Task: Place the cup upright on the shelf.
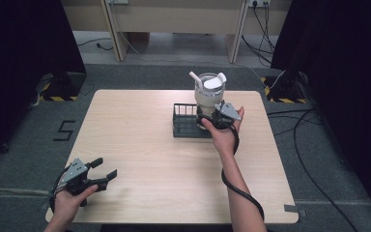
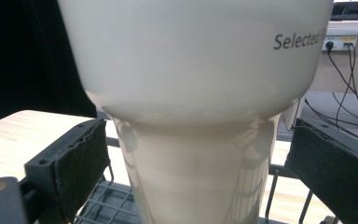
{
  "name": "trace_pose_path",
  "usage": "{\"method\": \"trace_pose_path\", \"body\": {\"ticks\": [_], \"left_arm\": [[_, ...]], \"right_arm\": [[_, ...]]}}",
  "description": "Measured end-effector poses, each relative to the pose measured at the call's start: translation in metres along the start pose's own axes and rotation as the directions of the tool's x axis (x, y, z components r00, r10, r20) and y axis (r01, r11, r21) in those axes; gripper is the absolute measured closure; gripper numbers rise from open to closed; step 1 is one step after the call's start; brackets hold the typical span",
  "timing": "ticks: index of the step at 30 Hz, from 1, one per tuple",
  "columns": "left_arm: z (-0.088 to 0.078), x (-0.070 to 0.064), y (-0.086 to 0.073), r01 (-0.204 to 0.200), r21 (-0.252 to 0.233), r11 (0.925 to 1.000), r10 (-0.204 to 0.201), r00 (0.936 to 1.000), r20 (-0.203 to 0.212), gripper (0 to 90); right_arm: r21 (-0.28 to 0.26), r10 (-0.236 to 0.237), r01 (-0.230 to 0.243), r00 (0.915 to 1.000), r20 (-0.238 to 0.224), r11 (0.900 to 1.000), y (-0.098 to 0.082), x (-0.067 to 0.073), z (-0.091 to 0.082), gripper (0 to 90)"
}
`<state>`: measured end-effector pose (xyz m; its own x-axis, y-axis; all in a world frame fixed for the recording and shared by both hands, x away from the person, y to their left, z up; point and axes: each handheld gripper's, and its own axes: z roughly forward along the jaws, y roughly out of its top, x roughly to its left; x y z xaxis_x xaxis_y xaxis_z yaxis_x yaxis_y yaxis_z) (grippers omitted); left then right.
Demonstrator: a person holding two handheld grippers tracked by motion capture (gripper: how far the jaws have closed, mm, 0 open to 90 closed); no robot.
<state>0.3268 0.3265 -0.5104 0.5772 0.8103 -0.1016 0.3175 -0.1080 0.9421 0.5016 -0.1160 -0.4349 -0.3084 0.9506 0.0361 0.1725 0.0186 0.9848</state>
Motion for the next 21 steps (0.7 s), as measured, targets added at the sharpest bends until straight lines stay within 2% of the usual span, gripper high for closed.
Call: {"method": "trace_pose_path", "body": {"ticks": [8,21], "left_arm": [[0.0,0.0,0.0,0.001,0.0,1.0,-0.001,1.0,-0.001,18.4],[0.0,-0.001,0.0,-0.002,0.002,1.0,0.002,1.0,-0.001,18.4]], "right_arm": [[0.002,-0.001,0.001,0.9999,-0.012,1.0,0.001,-0.002,-0.012,7.9],[0.005,0.001,-0.001,0.9995,-0.03,1.0,-0.003,-0.006,-0.042,8.2]]}}
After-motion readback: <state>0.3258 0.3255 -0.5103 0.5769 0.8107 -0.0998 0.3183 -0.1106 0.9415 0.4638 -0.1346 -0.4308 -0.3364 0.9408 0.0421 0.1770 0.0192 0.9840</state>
